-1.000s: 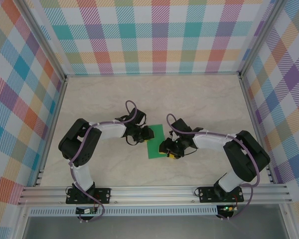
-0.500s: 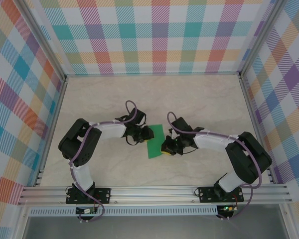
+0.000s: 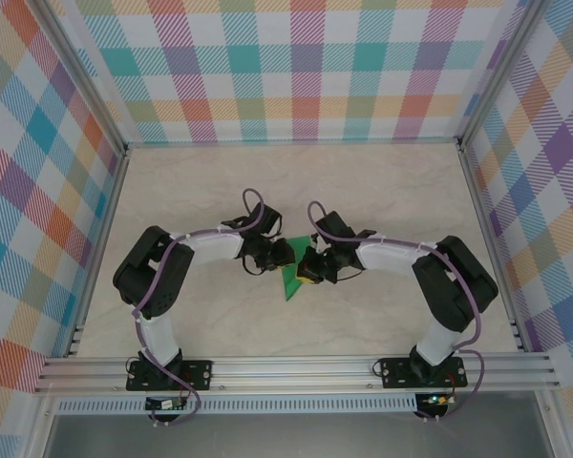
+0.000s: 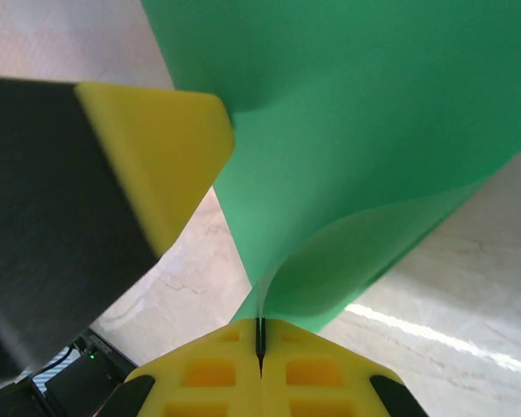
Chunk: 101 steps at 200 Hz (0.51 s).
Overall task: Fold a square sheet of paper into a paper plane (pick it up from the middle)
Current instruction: Third fold the triangle at the center of the table.
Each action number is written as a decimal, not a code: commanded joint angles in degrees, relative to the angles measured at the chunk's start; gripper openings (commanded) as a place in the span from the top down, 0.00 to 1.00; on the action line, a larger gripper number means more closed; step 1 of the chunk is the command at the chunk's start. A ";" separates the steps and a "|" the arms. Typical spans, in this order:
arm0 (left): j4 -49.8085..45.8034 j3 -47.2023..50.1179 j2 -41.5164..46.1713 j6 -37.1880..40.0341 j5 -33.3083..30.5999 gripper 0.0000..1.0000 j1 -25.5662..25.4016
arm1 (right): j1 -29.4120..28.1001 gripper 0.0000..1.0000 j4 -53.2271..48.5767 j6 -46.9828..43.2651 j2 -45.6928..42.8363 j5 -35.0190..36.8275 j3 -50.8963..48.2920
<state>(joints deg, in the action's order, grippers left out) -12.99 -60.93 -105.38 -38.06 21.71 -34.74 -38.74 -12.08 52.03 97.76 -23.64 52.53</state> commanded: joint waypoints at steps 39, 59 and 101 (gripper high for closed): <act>-5.22 -2.62 1.87 2.39 -4.42 0.77 0.37 | -0.94 0.91 -3.27 -2.72 3.98 -2.30 3.98; -3.98 -2.59 -0.67 1.81 -3.50 0.78 0.30 | -1.07 0.89 -4.13 -2.73 3.44 -2.19 3.81; -4.39 -3.22 -2.89 1.68 -3.86 0.80 0.40 | -1.06 0.83 -6.19 -2.09 2.17 -0.14 3.98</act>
<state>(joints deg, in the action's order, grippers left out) -16.25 -62.85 -107.11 -36.62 18.70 -34.74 -39.48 -15.55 50.19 100.79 -24.64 55.13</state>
